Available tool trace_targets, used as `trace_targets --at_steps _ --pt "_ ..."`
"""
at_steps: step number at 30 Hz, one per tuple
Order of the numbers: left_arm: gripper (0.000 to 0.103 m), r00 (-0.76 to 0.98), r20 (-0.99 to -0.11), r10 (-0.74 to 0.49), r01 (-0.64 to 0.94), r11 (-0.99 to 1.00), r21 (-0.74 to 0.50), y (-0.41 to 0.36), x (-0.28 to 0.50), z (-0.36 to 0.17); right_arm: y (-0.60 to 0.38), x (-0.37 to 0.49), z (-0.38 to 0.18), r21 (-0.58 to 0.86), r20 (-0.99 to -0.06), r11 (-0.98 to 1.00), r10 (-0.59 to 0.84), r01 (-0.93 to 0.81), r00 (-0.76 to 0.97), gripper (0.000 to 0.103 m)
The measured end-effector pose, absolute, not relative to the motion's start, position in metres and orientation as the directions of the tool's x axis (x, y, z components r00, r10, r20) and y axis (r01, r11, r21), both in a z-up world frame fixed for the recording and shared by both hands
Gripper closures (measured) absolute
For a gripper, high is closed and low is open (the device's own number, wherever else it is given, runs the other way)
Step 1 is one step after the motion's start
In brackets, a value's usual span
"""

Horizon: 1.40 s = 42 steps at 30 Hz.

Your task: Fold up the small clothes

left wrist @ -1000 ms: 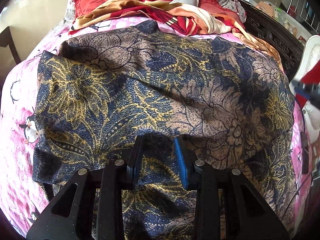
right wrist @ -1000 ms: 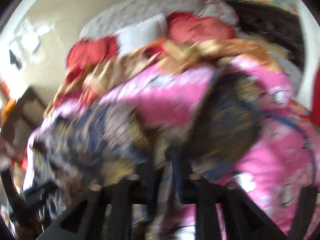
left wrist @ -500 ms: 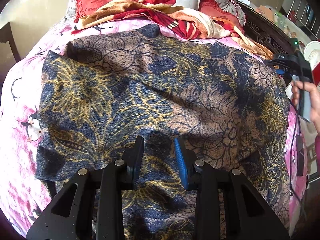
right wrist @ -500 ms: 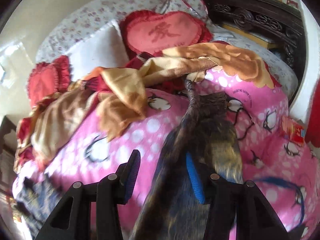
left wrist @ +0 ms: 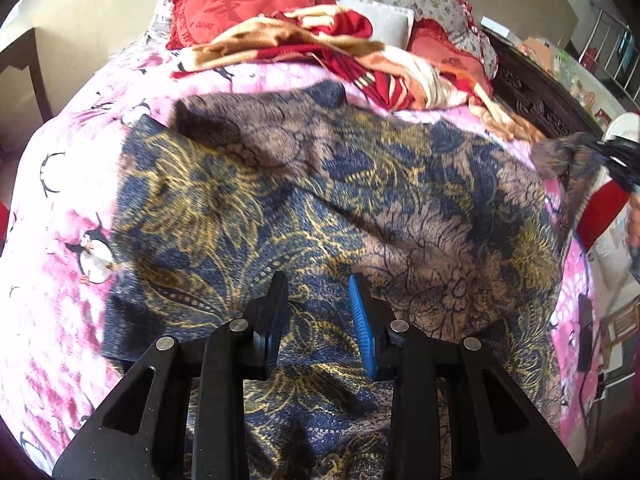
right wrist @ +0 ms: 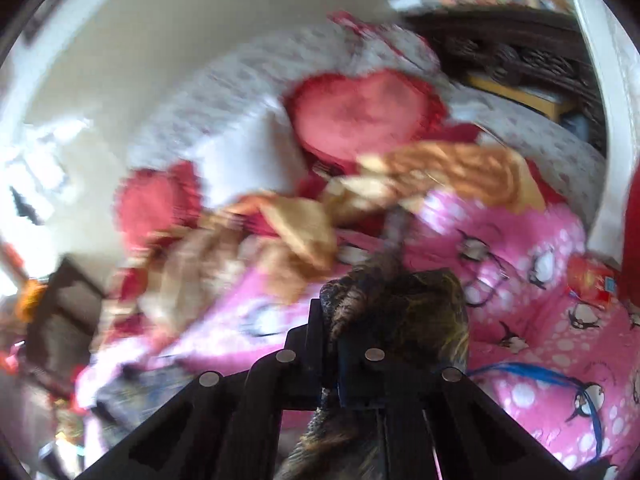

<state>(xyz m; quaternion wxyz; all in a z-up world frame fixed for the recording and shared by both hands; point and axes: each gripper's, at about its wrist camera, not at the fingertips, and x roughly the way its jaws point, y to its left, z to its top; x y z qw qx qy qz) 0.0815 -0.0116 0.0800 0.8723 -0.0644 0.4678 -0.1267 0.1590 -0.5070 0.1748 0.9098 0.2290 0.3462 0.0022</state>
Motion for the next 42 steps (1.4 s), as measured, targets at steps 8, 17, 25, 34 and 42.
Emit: trace_targets --at_steps 8,17,25,34,42 --pt "0.072 0.618 -0.741 -0.263 0.083 0.959 -0.271 0.028 0.076 0.111 -0.37 0.086 0.269 0.319 -0.462 0.875 0.479 -0.365 0.746 0.098" --pt "0.072 0.597 -0.766 -0.239 0.049 0.964 -0.262 0.048 0.073 0.101 -0.227 0.071 0.106 0.251 -0.792 0.838 0.466 -0.485 0.395 0.098" --pt "0.068 0.587 -0.758 -0.283 0.11 0.956 -0.272 0.014 0.106 0.097 -0.291 0.047 0.115 0.346 -0.725 0.879 0.472 -0.328 0.502 0.055" --pt "0.035 0.509 -0.825 -0.246 0.109 0.969 -0.221 -0.028 0.175 0.079 -0.337 0.027 0.129 0.377 -0.694 0.896 0.441 -0.234 0.569 0.054" --pt "0.095 0.59 -0.723 -0.359 0.206 0.933 -0.295 -0.022 0.147 0.13 -0.365 0.024 0.131 0.392 -0.675 0.905 0.405 -0.165 0.616 0.054"
